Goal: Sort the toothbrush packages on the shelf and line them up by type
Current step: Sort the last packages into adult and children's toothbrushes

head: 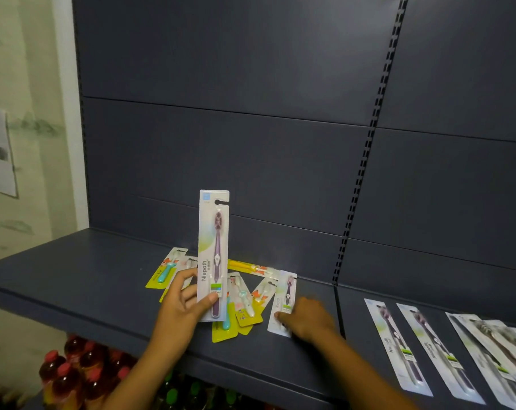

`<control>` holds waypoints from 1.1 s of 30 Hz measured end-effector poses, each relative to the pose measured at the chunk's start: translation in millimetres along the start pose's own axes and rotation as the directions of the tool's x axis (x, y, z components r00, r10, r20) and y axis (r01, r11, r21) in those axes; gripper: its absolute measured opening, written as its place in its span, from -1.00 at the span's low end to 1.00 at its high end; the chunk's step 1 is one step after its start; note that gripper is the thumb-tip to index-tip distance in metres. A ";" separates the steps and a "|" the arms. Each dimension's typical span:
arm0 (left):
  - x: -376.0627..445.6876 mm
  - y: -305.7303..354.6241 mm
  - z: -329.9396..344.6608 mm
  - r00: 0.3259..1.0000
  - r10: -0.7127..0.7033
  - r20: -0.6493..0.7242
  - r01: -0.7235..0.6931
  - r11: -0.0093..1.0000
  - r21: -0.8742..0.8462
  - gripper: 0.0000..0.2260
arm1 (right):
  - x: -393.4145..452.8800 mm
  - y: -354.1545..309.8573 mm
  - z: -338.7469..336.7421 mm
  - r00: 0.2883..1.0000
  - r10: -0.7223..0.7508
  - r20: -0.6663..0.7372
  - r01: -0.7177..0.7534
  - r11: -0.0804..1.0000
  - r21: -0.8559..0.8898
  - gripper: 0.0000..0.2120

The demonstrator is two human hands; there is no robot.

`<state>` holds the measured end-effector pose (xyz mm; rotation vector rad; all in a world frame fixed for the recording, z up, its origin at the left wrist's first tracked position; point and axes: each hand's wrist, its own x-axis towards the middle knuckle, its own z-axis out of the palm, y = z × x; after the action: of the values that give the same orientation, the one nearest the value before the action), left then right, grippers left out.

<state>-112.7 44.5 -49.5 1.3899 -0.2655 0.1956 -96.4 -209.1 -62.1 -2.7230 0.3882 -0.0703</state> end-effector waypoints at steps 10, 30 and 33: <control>-5.8 3.1 26.7 0.997 0.033 0.068 -0.033 0.999 -0.004 -0.64 | 3.9 8.2 -17.0 0.991 0.122 -0.054 -0.107 0.969 0.225 -0.63; -41.8 24.5 177.2 0.967 0.132 0.218 -0.131 0.991 -0.023 -0.65 | -73.7 119.2 -130.2 0.856 0.002 -0.517 0.465 0.433 0.772 -0.74; -54.6 29.9 207.7 0.965 0.133 0.227 -0.128 0.991 -0.039 -0.65 | -87.3 148.5 -146.5 0.842 -0.009 -0.540 0.490 0.432 0.757 -0.73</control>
<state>-187.9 -153.9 -4.8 1.3728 -0.5514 0.1396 -233.7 -370.6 16.7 -1.6247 -0.0080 -0.8051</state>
